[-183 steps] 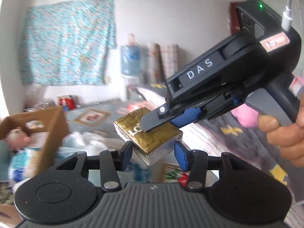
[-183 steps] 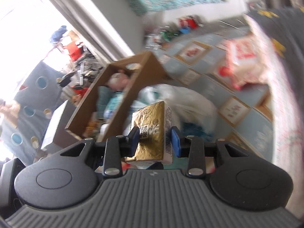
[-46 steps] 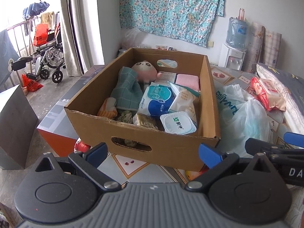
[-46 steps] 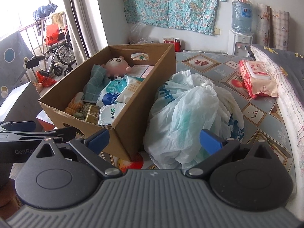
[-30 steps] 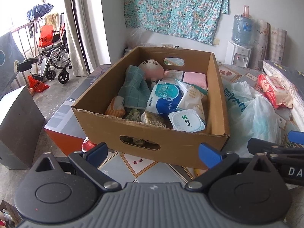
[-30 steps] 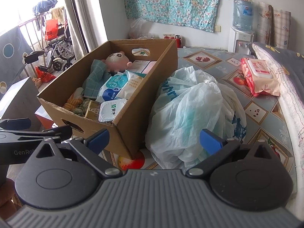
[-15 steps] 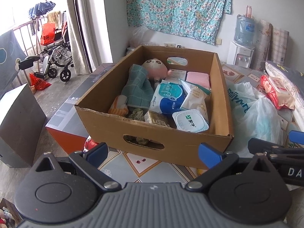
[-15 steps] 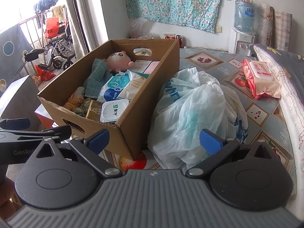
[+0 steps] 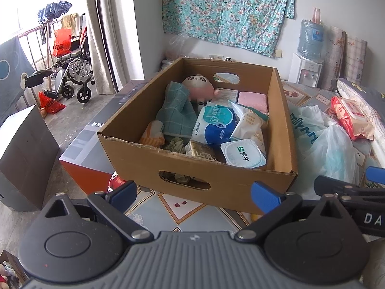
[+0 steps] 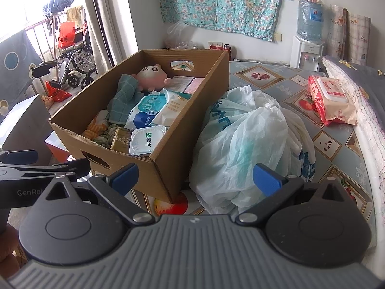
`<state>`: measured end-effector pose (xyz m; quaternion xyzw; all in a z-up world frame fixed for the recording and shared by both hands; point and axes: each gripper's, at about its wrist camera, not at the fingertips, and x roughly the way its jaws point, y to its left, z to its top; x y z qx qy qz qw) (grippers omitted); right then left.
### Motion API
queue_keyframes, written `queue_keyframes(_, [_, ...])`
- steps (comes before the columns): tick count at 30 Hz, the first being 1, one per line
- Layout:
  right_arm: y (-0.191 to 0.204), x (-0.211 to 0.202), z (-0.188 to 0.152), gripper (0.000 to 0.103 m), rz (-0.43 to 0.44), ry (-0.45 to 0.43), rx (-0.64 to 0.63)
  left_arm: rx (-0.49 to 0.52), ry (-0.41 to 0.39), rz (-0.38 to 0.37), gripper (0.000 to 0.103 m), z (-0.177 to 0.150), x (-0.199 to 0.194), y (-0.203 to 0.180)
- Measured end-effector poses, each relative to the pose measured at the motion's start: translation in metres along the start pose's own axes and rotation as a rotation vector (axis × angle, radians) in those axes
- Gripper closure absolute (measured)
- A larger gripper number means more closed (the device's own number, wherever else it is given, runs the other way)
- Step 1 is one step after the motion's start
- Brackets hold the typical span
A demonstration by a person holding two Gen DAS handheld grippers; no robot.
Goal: Organize soft objects
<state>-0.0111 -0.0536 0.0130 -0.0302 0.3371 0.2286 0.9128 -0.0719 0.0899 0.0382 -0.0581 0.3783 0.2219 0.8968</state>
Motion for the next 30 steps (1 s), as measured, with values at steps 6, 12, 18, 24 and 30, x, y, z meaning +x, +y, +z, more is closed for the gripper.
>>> queue_keyframes(6, [0.0004, 0.0000, -0.0006, 0.001, 0.006, 0.003, 0.000, -0.002, 0.001, -0.001, 0.001, -0.0005, -0.0007, 0.0000])
queue_keyframes(12, [-0.0008, 0.0005, -0.0014, 0.001, 0.008, 0.006, 0.004, -0.002, 0.005, 0.001, 0.001, -0.0014, -0.0010, -0.0007])
queue_keyframes(18, [-0.0009, 0.0005, -0.0013, 0.001, 0.007, 0.006, 0.004, -0.003, 0.005, 0.001, 0.001, -0.0013, -0.0010, -0.0008])
queue_keyframes(24, [-0.0043, 0.0013, -0.0017, 0.001, 0.008, 0.010, 0.007, -0.002, 0.005, 0.001, 0.001, -0.0011, -0.0010, -0.0009])
queue_keyframes(30, [-0.0051, 0.0017, -0.0017, 0.001, 0.008, 0.011, 0.008, -0.003, 0.005, 0.002, 0.001, -0.0010, -0.0010, -0.0010])
